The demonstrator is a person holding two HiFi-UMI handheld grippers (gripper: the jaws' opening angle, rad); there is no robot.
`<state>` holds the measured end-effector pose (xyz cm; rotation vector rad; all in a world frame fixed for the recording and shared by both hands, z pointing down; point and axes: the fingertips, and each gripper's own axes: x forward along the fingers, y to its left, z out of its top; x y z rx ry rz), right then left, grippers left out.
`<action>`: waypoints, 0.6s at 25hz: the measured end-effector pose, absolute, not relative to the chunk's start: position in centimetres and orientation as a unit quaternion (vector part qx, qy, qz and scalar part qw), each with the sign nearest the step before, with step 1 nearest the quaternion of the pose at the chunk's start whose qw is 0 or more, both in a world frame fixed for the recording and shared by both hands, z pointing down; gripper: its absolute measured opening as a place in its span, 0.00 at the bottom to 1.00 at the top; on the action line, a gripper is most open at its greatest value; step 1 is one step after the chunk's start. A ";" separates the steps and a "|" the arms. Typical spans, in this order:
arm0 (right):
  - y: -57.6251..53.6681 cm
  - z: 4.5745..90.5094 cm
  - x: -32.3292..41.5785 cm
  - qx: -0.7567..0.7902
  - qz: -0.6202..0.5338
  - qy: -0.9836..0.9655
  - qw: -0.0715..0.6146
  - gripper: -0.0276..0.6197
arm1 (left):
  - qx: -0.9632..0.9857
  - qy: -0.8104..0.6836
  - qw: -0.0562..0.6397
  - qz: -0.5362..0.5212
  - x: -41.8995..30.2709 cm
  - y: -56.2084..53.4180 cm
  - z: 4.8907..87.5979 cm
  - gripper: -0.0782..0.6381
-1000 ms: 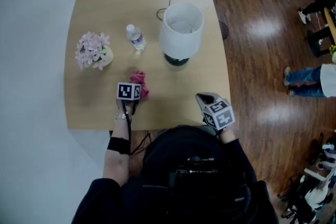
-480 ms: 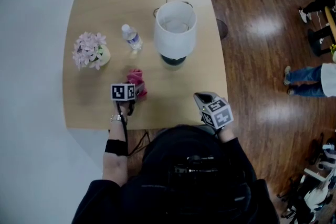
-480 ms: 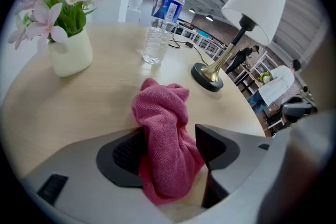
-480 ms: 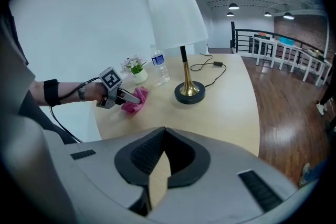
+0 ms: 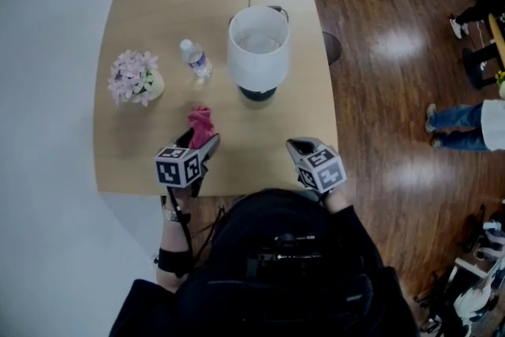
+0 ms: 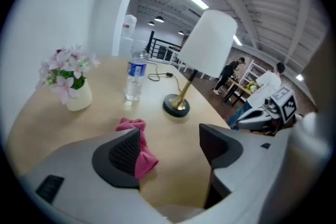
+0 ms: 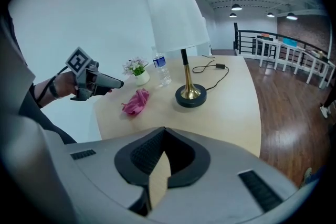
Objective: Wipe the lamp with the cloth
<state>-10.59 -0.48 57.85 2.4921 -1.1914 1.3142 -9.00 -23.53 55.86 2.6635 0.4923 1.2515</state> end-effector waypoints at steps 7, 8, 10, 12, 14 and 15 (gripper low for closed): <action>-1.7 57.2 -9.7 0.814 0.412 -0.407 0.042 0.05 | 0.872 0.255 0.071 0.411 -11.1 -12.9 54.2 0.55; -1.9 57.1 -9.7 0.813 0.410 -0.410 0.044 0.05 | 0.871 0.259 0.070 0.411 -11.2 -12.2 54.1 0.49; -2.2 57.0 -9.7 0.812 0.408 -0.415 0.045 0.05 | 0.871 0.264 0.063 0.409 -11.3 -11.4 53.9 0.30; -2.4 56.8 -9.9 0.809 0.408 -0.421 0.049 0.05 | 0.872 0.273 0.055 0.402 -11.2 -11.0 53.5 0.12; -2.6 56.9 -10.1 0.805 0.407 -0.428 0.056 0.05 | 0.873 0.281 0.038 0.397 -11.1 -10.9 53.6 0.12; -2.7 56.9 -10.2 0.803 0.406 -0.431 0.060 0.05 | 0.873 0.283 0.031 0.397 -11.2 -10.9 53.8 0.12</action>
